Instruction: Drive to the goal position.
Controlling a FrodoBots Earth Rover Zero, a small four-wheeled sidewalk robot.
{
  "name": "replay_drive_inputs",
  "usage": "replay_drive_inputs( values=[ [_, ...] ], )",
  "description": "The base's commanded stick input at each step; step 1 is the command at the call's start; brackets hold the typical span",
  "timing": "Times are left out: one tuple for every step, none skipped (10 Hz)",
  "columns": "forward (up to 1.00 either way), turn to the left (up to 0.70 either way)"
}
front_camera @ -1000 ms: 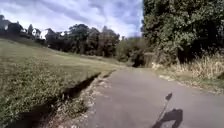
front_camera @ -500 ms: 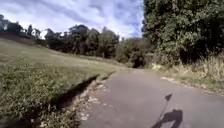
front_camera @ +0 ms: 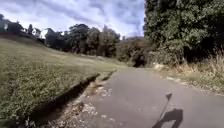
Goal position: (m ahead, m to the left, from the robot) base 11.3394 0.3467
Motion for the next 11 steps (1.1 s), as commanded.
replay_drive_inputs(
  values=[
    [0.7,-0.24],
    [0.7,-0.25],
    [0.7,-0.25],
    [0.7,-0.27],
    [0.7,-0.27],
    [0.7,-0.26],
    [0.7,-0.22],
    [0.7,-0.18],
    [0.7,-0.14],
    [0.7,-0.12],
    [0.7,-0.12]
  ],
)
